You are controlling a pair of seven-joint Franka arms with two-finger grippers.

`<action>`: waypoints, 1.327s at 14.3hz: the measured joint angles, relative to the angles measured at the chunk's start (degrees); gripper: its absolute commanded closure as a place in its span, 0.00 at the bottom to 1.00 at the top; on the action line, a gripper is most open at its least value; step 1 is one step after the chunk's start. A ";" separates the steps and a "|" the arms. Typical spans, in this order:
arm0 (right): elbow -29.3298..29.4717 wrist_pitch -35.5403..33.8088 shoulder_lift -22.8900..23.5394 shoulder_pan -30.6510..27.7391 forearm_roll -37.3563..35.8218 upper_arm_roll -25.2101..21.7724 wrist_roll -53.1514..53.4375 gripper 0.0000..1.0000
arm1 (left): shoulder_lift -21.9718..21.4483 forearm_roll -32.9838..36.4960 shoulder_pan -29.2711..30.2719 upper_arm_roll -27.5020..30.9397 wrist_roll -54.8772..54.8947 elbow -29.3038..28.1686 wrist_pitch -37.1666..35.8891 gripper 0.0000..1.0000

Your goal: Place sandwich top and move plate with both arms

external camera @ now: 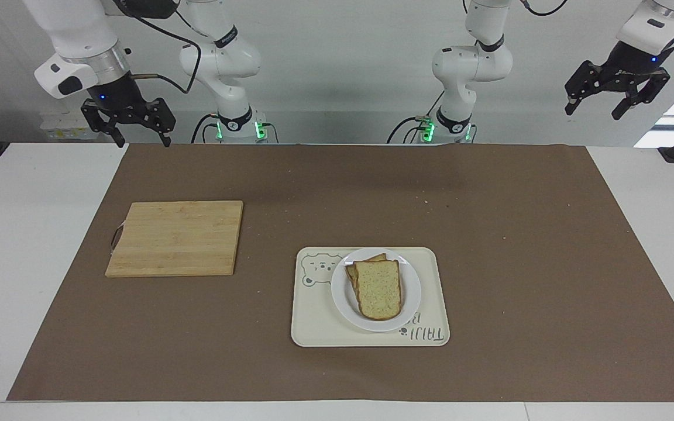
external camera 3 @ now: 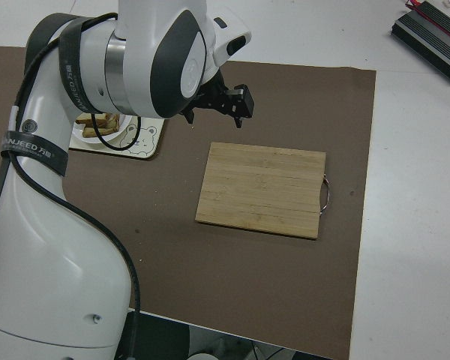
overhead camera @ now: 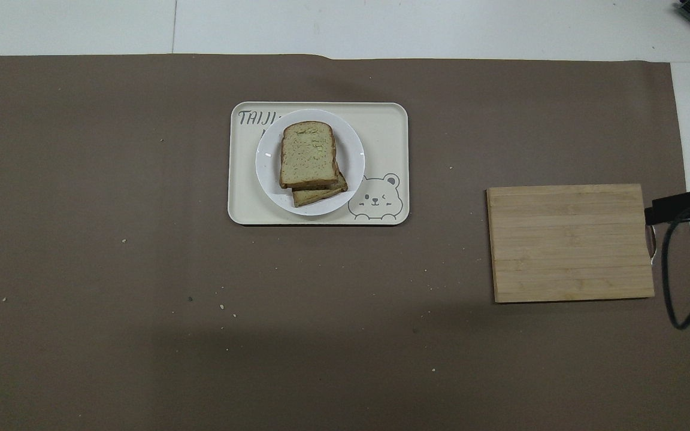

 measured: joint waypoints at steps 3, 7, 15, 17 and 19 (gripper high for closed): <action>0.00 0.00 0.00 0.00 0.00 -0.02 0.00 0.00 | 1.91 0.00 0.06 0.12 0.00 1.99 0.28 0.00; 0.00 0.00 0.00 -0.04 0.00 -0.12 -0.01 0.00 | 4.04 0.00 0.08 -0.19 0.00 4.56 -0.02 0.00; -0.01 0.00 0.00 -0.26 0.00 -0.12 -0.02 0.00 | 2.21 -0.01 0.08 -0.56 -0.09 2.84 -0.68 0.00; -0.02 0.00 0.00 -0.26 0.00 -0.12 -0.02 0.00 | 2.20 -0.01 0.08 -0.67 -0.09 2.80 -0.74 0.00; -0.02 0.00 0.00 -0.29 0.00 -0.12 -0.02 0.00 | 2.20 -0.01 0.07 -0.70 -0.09 2.79 -1.49 0.00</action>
